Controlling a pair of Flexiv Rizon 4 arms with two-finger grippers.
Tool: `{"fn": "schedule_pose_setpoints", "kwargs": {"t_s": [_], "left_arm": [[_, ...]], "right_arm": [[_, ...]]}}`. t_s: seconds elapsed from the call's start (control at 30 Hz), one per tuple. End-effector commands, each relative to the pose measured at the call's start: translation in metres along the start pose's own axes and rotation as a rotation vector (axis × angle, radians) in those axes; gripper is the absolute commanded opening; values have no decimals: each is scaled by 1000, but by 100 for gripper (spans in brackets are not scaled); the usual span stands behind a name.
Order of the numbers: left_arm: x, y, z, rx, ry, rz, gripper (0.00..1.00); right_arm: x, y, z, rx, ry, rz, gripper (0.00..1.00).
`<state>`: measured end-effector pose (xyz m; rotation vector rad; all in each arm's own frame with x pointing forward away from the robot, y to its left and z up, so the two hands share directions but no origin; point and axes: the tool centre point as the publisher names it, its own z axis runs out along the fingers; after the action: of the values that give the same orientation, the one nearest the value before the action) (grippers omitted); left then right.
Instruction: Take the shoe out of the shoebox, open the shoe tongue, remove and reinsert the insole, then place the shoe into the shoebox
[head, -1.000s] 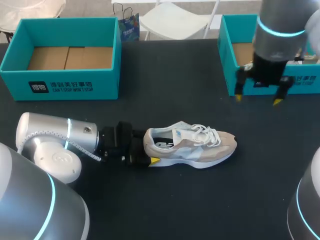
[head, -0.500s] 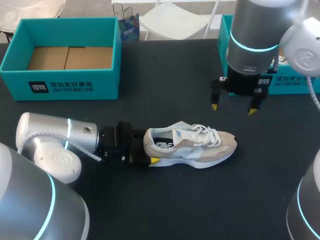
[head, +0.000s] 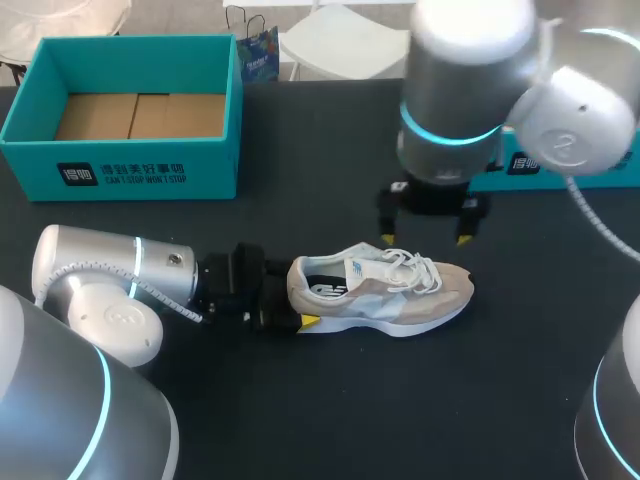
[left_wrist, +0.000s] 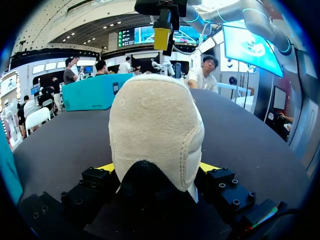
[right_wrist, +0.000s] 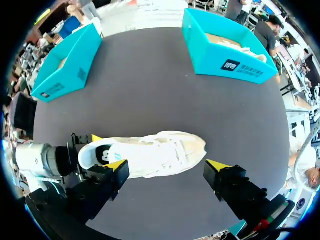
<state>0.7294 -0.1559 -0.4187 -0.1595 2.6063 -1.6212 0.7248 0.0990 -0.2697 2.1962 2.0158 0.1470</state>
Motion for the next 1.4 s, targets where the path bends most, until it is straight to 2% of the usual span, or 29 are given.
{"fn": "schedule_pose_setpoints", "kwargs": {"t_s": [0.03, 0.1, 0.2, 0.27, 0.47, 0.63, 1.17, 1.23, 1.4], "left_arm": [[1, 1, 2, -4, 2, 0, 0], [1, 1, 2, -4, 2, 0, 0], [1, 1, 2, -4, 2, 0, 0], [1, 1, 2, -4, 2, 0, 0], [1, 1, 2, -4, 2, 0, 0], [1, 1, 2, -4, 2, 0, 0], [1, 1, 2, -4, 2, 0, 0], [1, 1, 2, -4, 2, 0, 0], [1, 1, 2, -4, 2, 0, 0]], "right_arm": [[52, -9, -2, -4, -184, 6, 100], [58, -14, -2, -6, -170, 3, 100], [70, -19, 3, 8, -228, -10, 100], [76, -20, 8, 10, -213, -23, 100], [86, -21, 20, 45, -267, -38, 100], [89, -21, 36, 77, -291, -48, 100], [89, -21, 39, 78, -292, -47, 100], [73, -28, 86, 140, -434, -84, 100], [66, -31, 97, 169, -423, -64, 100]]}}
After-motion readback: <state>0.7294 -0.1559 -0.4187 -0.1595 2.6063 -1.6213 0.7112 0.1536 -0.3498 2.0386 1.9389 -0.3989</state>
